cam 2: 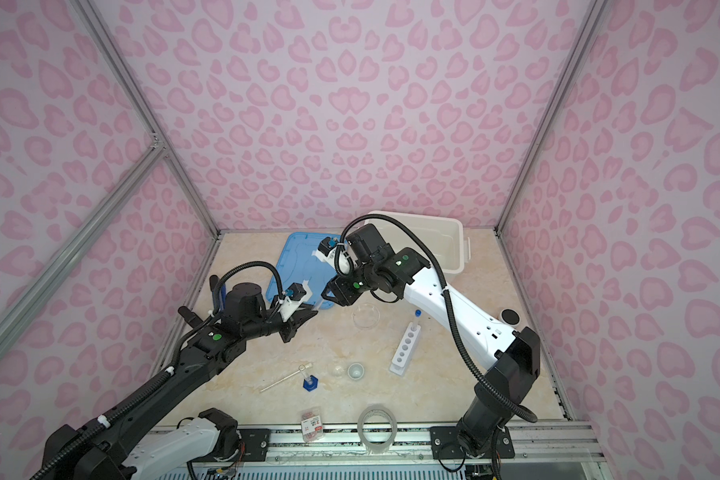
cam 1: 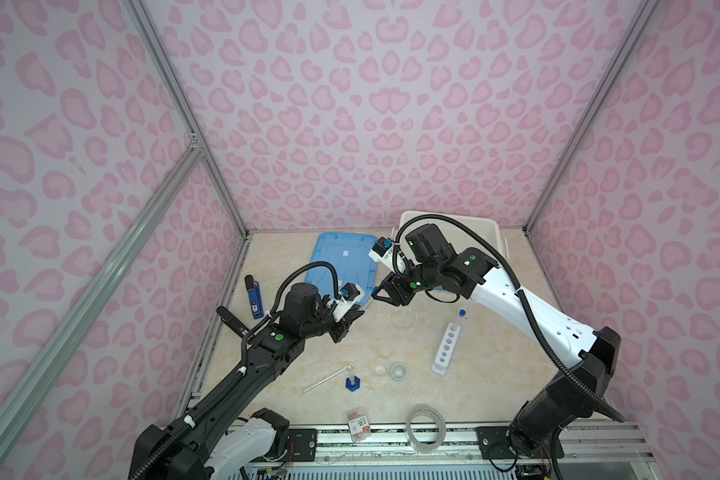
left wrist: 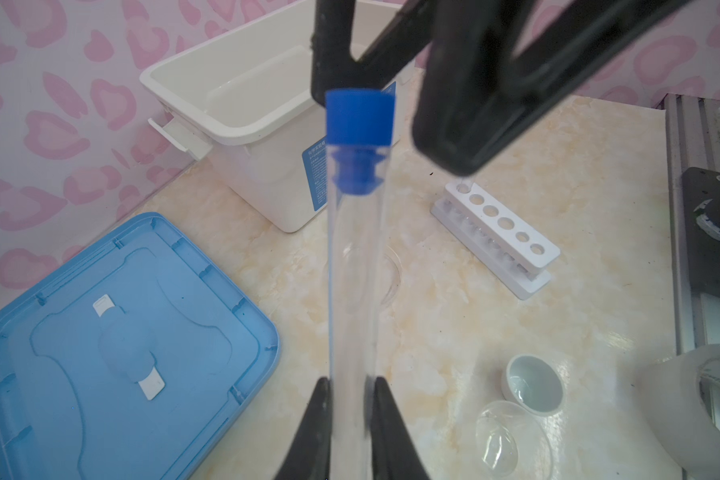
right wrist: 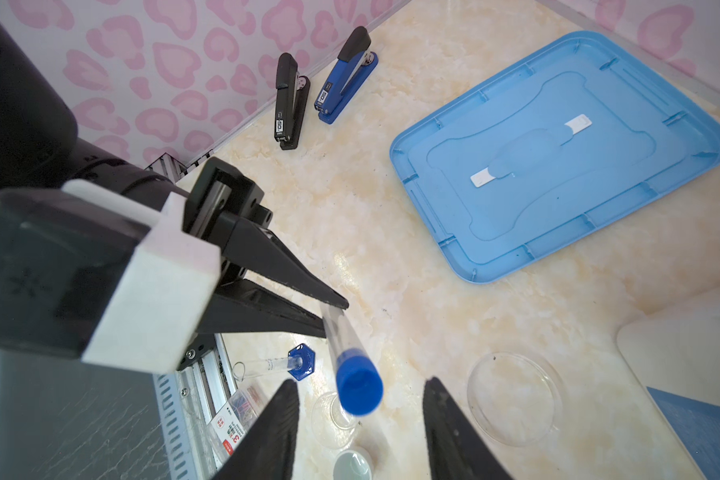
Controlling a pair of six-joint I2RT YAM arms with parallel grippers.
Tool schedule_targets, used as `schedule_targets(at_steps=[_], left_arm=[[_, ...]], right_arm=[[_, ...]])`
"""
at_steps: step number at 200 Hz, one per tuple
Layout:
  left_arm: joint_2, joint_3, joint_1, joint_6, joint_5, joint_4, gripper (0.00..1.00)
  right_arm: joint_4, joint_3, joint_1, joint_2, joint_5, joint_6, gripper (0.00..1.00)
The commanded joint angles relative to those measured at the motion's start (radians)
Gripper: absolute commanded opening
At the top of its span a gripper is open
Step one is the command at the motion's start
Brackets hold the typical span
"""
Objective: Organize the chemistry lab equipment
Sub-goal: 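Close right gripper on the tube's blue cap while left gripper holds it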
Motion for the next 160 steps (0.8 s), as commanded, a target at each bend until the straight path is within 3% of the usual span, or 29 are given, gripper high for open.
schedule_targets(at_steps=[1,88,160], left_arm=[[-0.006,-0.005,0.000,-0.004,0.022,0.032,0.11],[-0.017,-0.012,-0.001,-0.006,0.022,0.040,0.11],[-0.011,-0.012,-0.001,-0.006,0.027,0.040,0.11]], right_arm=[[-0.011,0.013,0.007,0.017,-0.008,-0.002,0.46],[-0.018,0.032,0.023,0.051,-0.009,-0.007,0.34],[0.007,0.018,0.034,0.047,0.007,0.007,0.30]])
